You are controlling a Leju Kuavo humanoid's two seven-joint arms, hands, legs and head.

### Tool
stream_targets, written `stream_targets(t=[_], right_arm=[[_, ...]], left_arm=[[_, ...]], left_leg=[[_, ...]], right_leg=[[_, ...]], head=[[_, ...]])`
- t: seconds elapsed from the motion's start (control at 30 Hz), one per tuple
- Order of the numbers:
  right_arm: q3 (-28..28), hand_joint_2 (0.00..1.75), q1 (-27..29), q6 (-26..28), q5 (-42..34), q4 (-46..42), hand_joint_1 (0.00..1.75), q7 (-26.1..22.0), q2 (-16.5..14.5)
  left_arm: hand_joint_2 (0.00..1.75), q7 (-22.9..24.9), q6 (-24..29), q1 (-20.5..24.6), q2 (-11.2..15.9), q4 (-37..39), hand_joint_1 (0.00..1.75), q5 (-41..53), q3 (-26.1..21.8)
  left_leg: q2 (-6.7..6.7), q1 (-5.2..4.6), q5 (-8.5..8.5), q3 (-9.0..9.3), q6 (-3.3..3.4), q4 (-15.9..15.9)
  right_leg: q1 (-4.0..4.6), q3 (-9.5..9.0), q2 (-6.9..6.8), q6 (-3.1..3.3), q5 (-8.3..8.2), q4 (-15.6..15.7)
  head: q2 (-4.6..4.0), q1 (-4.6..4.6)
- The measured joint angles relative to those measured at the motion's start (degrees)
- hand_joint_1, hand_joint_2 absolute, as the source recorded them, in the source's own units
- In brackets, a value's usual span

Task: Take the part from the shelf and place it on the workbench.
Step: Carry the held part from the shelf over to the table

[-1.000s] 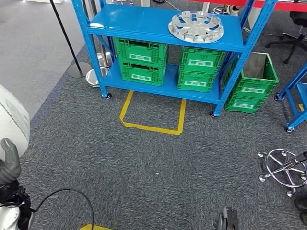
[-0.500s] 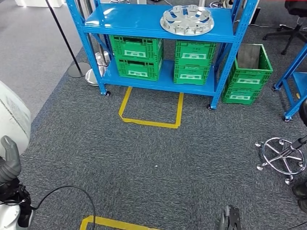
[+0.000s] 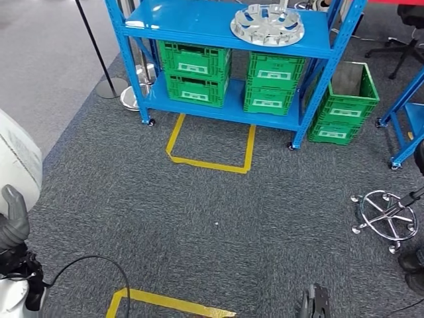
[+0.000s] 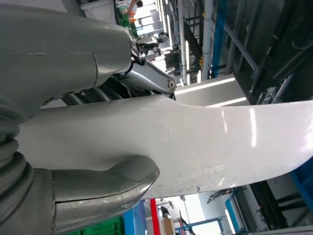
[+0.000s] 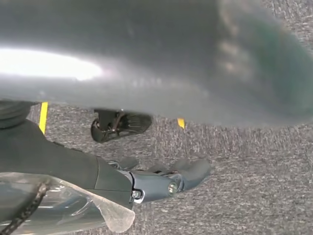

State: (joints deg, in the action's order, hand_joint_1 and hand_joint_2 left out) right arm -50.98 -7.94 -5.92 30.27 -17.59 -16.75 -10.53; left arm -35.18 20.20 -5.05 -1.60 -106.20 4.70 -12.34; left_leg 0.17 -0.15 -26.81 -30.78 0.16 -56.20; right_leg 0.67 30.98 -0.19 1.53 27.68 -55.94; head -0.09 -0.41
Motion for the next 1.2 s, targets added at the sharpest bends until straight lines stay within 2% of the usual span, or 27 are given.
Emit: stream_targets(t=[0.03,0.1,0.17,0.33,0.5,1.2], right_arm=[[0.08,0.0,-0.02,0.03,-0.1,0.0,0.0,0.03,0.01],[0.17,0.0,0.05,0.09,-0.32,0.0,0.0,0.05,0.02],[0.34,0.0,0.08,0.14,-0.45,0.0,0.0,0.05,0.02],[1.03,0.0,0.1,0.56,-0.61,0.0,0.0,0.05,0.02],[1.54,0.0,0.14,0.73,-0.69,0.0,0.0,0.05,0.04],[2.99,0.0,0.24,2.04,-1.2,0.0,0.0,-0.19,0.08]], left_arm=[[1.75,0.02,0.03,-0.01,0.0,0.0,1.75,-0.02,-0.01],[1.75,0.04,0.05,-0.04,0.0,0.0,1.75,-0.04,-0.03],[1.75,0.06,0.09,-0.03,0.0,0.0,1.75,-0.04,-0.02],[1.75,0.14,0.27,0.02,0.0,0.0,1.75,0.02,-0.01],[1.75,0.3,0.43,0.08,0.0,0.02,1.75,0.04,-0.01],[1.75,0.84,1.22,0.59,0.33,0.04,1.75,1.01,-0.05]], left_leg=[[-0.01,-0.04,0.14,-0.15,0.15,-0.03],[-0.02,-0.17,0.3,-0.4,0.43,-0.15],[-0.01,-0.29,0.45,-0.69,0.67,-0.26],[0.0,-0.46,0.7,-1.0,1.0,-0.34],[0.0,-0.46,0.86,-1.17,1.04,-0.35],[0.0,-0.44,1.04,-1.28,0.85,-0.34]], right_leg=[[-0.03,0.05,0.02,-0.02,-0.11,0.13],[-0.21,0.13,0.03,-0.87,-0.55,0.24],[-0.32,0.31,0.04,-1.26,-0.79,0.26],[-0.52,0.63,0.06,-1.81,-1.13,0.28],[-0.59,0.84,0.06,-1.98,-1.24,0.26],[-0.57,1.07,0.06,-1.97,-1.26,0.01]], head=[[0.0,0.06],[0.0,0.04],[0.0,0.03],[0.0,0.02],[0.0,0.0],[0.0,0.0]])
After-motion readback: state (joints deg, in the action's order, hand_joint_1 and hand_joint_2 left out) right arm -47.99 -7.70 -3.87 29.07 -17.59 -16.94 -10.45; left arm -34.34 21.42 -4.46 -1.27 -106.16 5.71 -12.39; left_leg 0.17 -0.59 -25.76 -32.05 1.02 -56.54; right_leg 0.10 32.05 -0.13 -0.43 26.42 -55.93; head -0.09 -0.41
